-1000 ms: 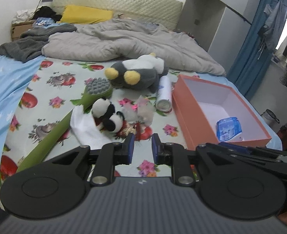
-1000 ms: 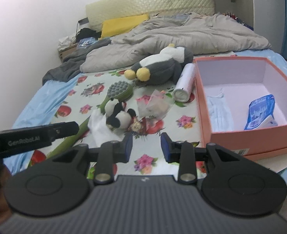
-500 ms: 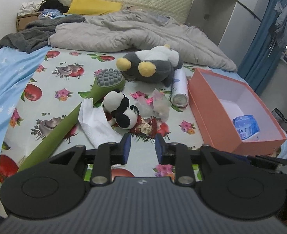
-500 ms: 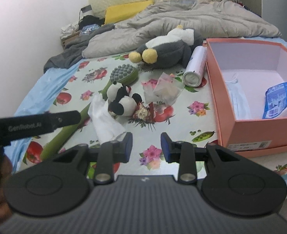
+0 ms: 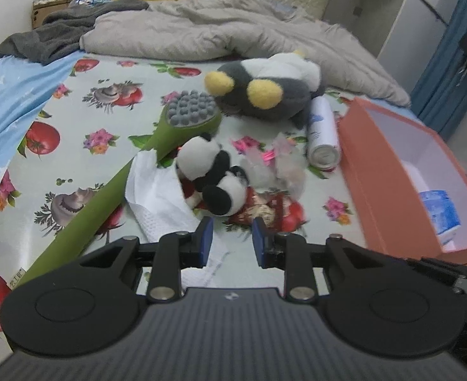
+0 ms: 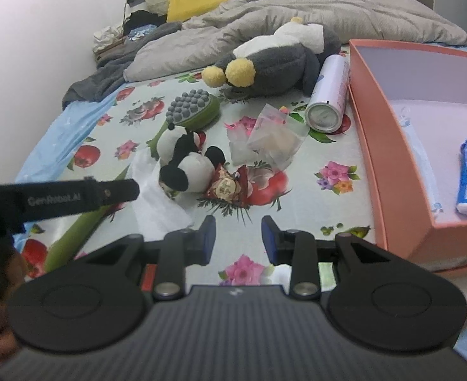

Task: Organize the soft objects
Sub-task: 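Move the left tool to the panda plush while the right tool reaches the red snack packet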

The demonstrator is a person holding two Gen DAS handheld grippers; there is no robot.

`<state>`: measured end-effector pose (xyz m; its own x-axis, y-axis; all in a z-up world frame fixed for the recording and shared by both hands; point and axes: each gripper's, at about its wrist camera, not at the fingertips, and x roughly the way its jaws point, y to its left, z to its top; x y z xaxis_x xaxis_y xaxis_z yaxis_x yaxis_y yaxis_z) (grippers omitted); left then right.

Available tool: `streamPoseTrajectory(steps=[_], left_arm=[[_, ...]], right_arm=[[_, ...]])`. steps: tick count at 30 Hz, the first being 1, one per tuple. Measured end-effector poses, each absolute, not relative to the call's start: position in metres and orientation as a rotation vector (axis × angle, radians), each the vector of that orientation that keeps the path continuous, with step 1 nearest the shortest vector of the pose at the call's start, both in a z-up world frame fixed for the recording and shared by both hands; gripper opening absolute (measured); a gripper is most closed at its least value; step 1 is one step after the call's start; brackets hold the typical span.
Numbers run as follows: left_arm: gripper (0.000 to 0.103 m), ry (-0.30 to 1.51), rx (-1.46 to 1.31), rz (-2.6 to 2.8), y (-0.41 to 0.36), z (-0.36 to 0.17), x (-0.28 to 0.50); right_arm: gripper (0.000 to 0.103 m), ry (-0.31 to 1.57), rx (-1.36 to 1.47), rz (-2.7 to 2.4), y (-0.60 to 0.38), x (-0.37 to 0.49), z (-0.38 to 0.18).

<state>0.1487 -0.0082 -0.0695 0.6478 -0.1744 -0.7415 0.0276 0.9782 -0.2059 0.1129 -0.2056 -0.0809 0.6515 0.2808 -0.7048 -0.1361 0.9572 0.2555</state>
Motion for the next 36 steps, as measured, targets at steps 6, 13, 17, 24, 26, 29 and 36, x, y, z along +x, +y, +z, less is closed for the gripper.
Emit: streamPoseTrajectory(steps=[6, 13, 17, 24, 26, 29, 36], left_arm=[[0.032, 0.894, -0.175, -0.090, -0.004, -0.094, 0.172], [0.049, 0.923, -0.194, -0.069, 0.007, -0.116, 0.197], [0.056, 0.931, -0.216, -0.079, 0.011, -0.125, 0.210], [0.062, 0.946, -0.302, -0.111, 0.017, -0.137, 0.231], [0.063, 0.949, -0.317, -0.123, 0.017, -0.139, 0.234], [0.063, 0.944, -0.313, -0.132, 0.015, -0.139, 0.235], [0.063, 0.945, -0.385, -0.164, 0.015, -0.138, 0.240]], right_arm=[[0.036, 0.845, 0.183, 0.249, -0.202, 0.138, -0.097], [0.049, 0.860, 0.164, 0.258, -0.195, 0.163, -0.114], [0.063, 0.864, 0.160, 0.242, -0.192, 0.178, -0.121], [0.063, 0.865, 0.145, 0.258, -0.184, 0.201, -0.138], [0.063, 0.864, 0.151, 0.264, -0.182, 0.207, -0.142], [0.063, 0.860, 0.157, 0.270, -0.181, 0.213, -0.146], [0.061, 0.872, 0.145, 0.309, -0.174, 0.219, -0.159]])
